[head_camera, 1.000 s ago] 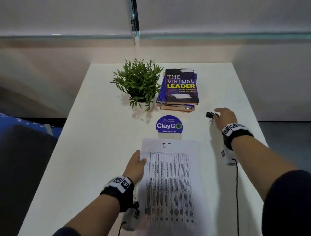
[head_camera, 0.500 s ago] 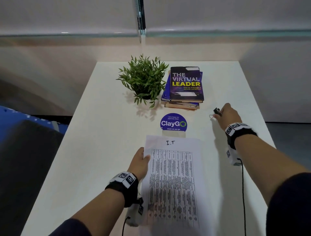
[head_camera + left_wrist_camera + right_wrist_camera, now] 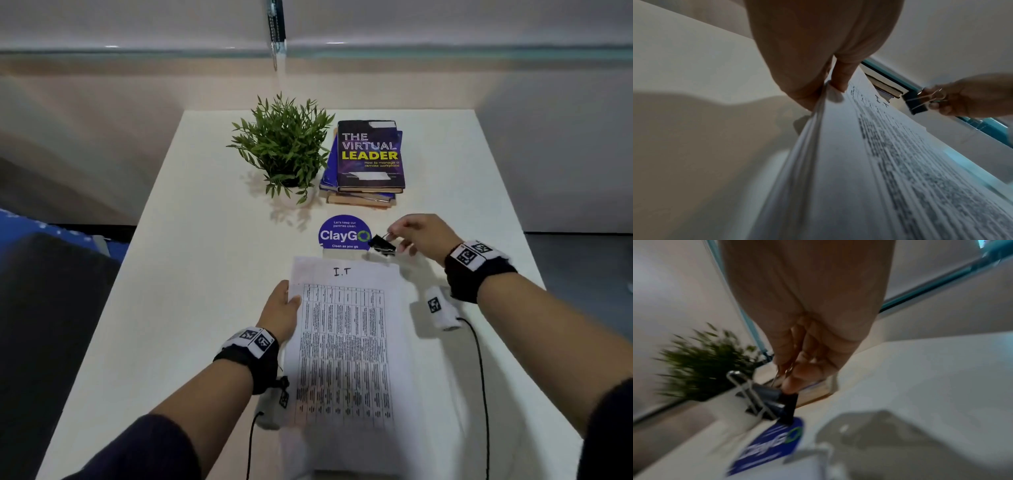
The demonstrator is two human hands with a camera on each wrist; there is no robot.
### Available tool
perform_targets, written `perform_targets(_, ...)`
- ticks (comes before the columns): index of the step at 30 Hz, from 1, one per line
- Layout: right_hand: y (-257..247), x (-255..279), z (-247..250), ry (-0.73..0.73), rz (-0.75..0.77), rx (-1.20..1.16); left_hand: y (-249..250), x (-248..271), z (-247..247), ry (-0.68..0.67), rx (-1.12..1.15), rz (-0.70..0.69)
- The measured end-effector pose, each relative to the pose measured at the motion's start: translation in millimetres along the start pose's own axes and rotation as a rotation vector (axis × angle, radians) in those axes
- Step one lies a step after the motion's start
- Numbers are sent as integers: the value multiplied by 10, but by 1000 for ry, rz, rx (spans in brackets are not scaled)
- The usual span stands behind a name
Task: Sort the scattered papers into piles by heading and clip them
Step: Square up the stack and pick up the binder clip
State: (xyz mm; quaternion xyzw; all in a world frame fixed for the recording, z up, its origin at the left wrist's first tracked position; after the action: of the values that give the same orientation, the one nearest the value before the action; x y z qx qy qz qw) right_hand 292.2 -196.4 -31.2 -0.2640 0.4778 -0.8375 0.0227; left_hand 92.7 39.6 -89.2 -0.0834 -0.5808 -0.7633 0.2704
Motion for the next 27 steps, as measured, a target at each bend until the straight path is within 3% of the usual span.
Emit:
perform_targets(6,197,624,-802,-313,-228,-110,61,94,14,5,-18,40)
perform_targets(10,306,746,-944,-290,-301,-112,114,133,27,6,-16,58)
perform_targets(22,173,713,-931,-350,-117,369,-70,-19,28,-19,-58,45)
perform_targets(27,148,752,-940,-345,45,757,-4,19,53,-19,-26,7)
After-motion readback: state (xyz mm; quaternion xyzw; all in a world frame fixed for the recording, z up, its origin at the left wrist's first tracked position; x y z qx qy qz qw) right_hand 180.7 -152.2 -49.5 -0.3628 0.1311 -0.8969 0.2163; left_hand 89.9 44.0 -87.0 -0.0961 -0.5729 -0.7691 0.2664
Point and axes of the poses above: each hand's wrist, its own x-axis away from the middle knuckle, its own z-axis out of the back of the hand, y = z × x, the point moved 3 cm from there along -x, towards the middle knuckle, and after that the axes turned 5 degrees about -z, right-handed, at the moved point
